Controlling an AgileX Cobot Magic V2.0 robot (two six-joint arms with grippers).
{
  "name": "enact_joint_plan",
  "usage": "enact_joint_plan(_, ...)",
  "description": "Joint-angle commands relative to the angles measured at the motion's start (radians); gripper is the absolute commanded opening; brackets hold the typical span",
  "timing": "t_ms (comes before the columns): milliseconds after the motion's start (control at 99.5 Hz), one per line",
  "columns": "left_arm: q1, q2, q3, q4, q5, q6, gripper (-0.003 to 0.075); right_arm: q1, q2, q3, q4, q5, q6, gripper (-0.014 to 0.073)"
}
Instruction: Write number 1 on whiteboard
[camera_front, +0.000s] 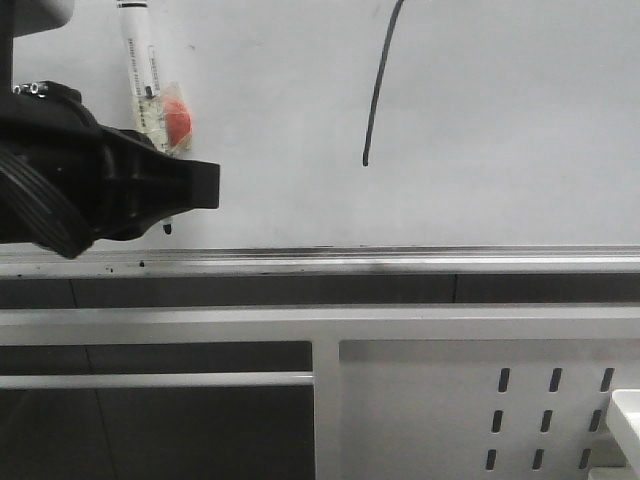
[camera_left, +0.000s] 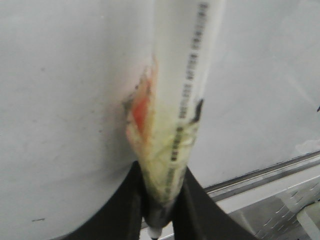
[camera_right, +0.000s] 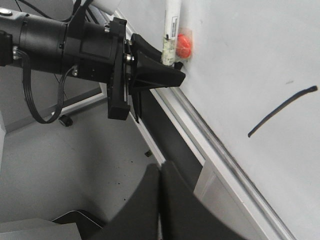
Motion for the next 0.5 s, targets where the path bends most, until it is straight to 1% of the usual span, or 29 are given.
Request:
enact_joint_plan(0, 0.004, -0.022, -0.030, -0.008, -0.117, -0.012, -0.0020, -0.006, -0.017, -0.025, 0.028, -0.049, -0.003, -0.0069)
enact_joint_plan(392, 0.004, -0.022, -0.030, -0.002, -0.097, -0.012, -0.0017, -0.006, -0.017, -0.025, 0.042, -0.043, -0.003, -0.0069)
enact_joint_plan(442, 0.004, -0.022, -0.030, 0.011, -0.097, -0.012, -0.0004, -0.006, -0.017, -0.025, 0.042, -0.043, -0.003, -0.0069)
enact_joint_plan(492, 0.004, -0.022, -0.030, 0.017, -0.097, -0.012, 0.0029, -0.006, -0.017, -0.025, 0.042, -0.041, -0.003, -0.0069)
